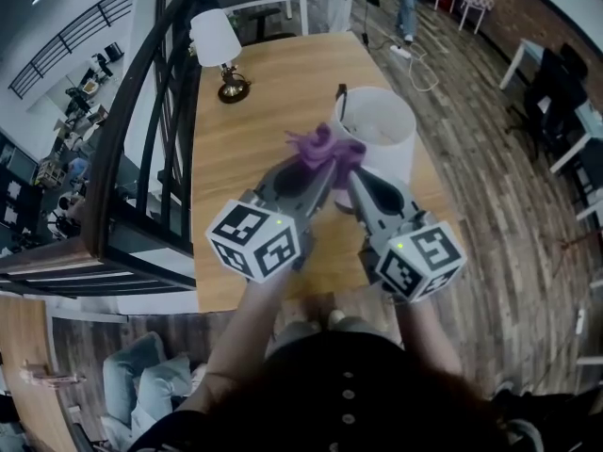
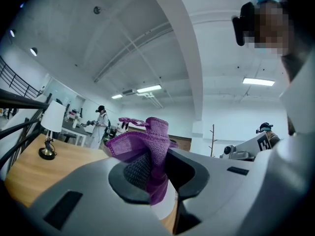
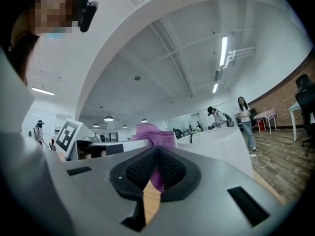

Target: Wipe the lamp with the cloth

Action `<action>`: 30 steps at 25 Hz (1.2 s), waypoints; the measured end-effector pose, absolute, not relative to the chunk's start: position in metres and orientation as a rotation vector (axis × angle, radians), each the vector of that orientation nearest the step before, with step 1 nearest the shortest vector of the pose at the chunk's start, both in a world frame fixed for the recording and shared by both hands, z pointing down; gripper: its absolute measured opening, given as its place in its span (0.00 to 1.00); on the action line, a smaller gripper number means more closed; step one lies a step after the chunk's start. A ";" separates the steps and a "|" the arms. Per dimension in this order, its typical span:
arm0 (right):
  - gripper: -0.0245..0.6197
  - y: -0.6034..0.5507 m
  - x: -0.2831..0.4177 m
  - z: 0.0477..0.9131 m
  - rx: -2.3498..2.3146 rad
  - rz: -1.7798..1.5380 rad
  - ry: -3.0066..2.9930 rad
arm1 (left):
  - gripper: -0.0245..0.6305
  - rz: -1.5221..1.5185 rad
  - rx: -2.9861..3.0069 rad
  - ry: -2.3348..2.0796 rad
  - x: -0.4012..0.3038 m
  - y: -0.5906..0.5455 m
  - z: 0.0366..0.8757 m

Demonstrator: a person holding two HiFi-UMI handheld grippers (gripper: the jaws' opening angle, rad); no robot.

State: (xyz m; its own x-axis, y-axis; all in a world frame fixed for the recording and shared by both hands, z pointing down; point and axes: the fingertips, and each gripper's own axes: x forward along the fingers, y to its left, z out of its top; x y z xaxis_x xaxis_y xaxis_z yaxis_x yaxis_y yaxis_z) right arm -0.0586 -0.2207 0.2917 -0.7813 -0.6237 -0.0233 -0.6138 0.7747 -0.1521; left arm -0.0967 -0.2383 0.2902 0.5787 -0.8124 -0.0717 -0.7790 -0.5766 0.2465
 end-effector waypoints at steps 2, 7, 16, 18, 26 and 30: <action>0.06 -0.223 -0.057 0.286 -1.018 -0.185 2.882 | 0.15 -0.273 2.639 -1.322 -0.094 -0.241 0.283; 0.06 -0.229 -0.053 0.278 -1.038 -0.159 2.866 | 0.15 -0.287 2.669 -1.278 -0.085 -0.245 0.272; 0.06 -0.242 -0.036 0.285 -1.105 -0.182 2.839 | 0.15 -0.275 2.698 -1.224 -0.065 -0.249 0.271; 0.06 -0.244 -0.033 0.286 -1.110 -0.187 2.838 | 0.15 -0.273 2.699 -1.219 -0.063 -0.250 0.272; 0.06 -0.246 -0.032 0.287 -1.101 -0.190 2.852 | 0.15 -0.264 2.697 -1.208 -0.059 -0.252 0.274; 0.06 -0.246 -0.031 0.290 -1.104 -0.204 2.855 | 0.15 -0.260 2.689 -1.200 -0.057 -0.252 0.278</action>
State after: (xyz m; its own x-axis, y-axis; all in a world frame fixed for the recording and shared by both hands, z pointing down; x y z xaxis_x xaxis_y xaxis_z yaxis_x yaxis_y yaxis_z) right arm -0.0306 -0.2463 0.2901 -0.7386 -0.6738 -0.0202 -0.6641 0.7324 -0.1499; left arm -0.0571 -0.2516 0.2777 0.6578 -0.7485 -0.0839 -0.7162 -0.6560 0.2381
